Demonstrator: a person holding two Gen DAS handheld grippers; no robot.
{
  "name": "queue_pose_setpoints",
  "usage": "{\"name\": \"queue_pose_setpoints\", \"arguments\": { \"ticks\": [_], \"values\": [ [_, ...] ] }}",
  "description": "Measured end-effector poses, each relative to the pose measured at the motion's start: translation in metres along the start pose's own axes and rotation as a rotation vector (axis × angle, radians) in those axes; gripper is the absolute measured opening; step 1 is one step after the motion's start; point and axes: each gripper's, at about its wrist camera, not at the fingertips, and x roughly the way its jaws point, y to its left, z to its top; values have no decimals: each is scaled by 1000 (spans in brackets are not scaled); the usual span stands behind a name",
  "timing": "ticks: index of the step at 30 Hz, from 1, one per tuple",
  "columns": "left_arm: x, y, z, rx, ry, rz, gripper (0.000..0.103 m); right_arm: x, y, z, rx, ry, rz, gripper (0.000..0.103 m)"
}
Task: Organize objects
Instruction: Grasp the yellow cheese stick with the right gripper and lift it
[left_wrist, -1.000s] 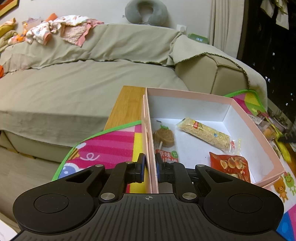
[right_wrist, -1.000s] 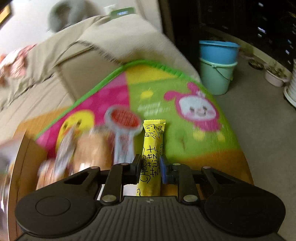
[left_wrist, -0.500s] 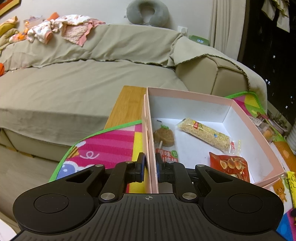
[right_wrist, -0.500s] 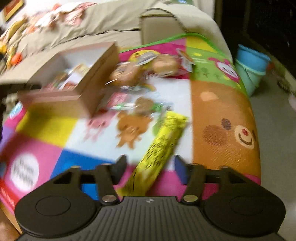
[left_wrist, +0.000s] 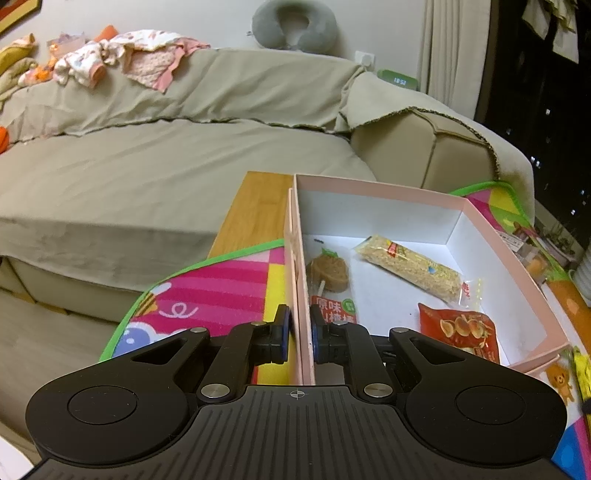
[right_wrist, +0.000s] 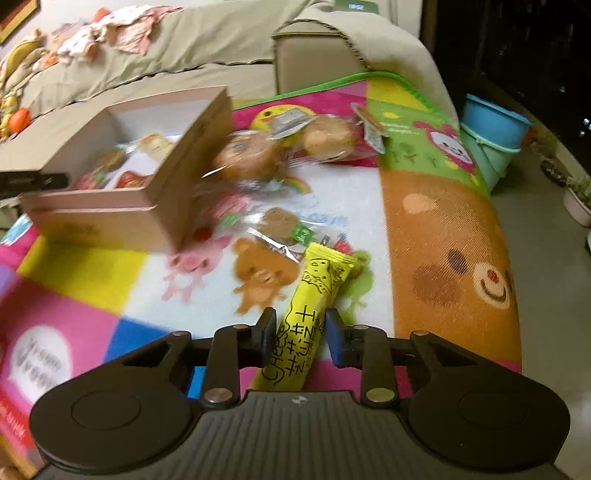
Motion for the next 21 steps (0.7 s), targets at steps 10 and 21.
{"name": "queue_pose_setpoints", "arguments": {
  "ticks": [10, 21],
  "values": [
    [0, 3, -2, -8, 1, -10, 13, -69, 43, 18, -153, -129, 74, 9],
    [-2, 4, -3, -7, 1, -14, 13, -23, 27, -13, -97, 10, 19, 23]
  ]
}}
